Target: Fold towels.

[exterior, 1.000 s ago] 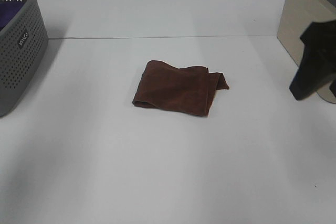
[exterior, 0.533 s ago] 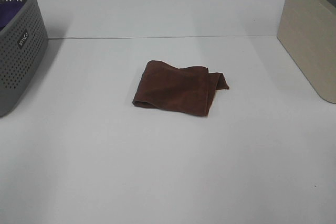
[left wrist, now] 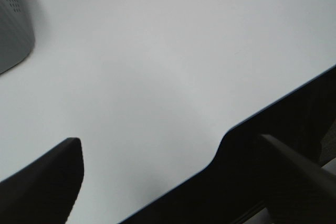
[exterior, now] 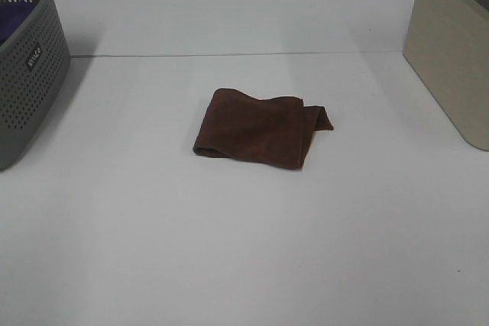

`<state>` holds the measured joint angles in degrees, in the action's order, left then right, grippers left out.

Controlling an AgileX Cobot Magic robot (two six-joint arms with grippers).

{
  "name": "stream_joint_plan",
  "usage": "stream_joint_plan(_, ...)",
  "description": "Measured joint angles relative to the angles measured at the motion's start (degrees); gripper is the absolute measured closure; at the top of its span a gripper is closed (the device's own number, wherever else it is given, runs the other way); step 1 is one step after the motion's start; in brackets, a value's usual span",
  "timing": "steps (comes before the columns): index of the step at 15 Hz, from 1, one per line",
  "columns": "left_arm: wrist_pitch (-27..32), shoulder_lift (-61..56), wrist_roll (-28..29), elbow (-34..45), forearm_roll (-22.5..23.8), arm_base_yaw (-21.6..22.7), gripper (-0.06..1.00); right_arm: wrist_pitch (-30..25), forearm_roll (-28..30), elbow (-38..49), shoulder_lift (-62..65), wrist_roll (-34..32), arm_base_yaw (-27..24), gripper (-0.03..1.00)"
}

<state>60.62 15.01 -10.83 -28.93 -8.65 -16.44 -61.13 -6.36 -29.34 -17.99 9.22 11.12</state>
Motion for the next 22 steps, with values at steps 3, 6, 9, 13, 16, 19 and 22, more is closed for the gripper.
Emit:
stream_joint_plan(3,-0.17,0.00,-0.34,0.00,-0.11,0.00,0.13,-0.06,-0.46,0.00,3.27,0.17,0.00,0.28)
stream_joint_plan(6,-0.17,0.00,-0.34,0.00,-0.11,0.00,0.13,-0.06,-0.52,0.00,3.27,0.34,0.00,0.28)
stream_joint_plan(9,-0.17,0.00,-0.34,0.00,-0.11,0.00,0.13,-0.06,-0.52,0.00,3.27,0.34,0.00,0.28)
stream_joint_plan(13,-0.23,0.00,-0.34,0.00,-0.11,0.00,0.13,-0.06,-0.52,0.00,3.27,0.46,0.00,0.28)
stream_joint_plan(16,-0.23,0.00,-0.34,0.00,-0.11,4.01,0.13,-0.06,-0.74,0.00,3.27,0.52,-4.64,0.28)
stream_joint_plan(19,-0.29,-1.03,-0.34,0.00,-0.11,11.97,0.13,-0.06,-0.74,0.00,3.95,0.52,-11.80,0.28)
stream_joint_plan(22,-0.46,-7.79,-0.34,0.00,-0.06,16.10,0.13,-0.06,-0.74,0.00,10.03,0.52,-12.49,0.28)
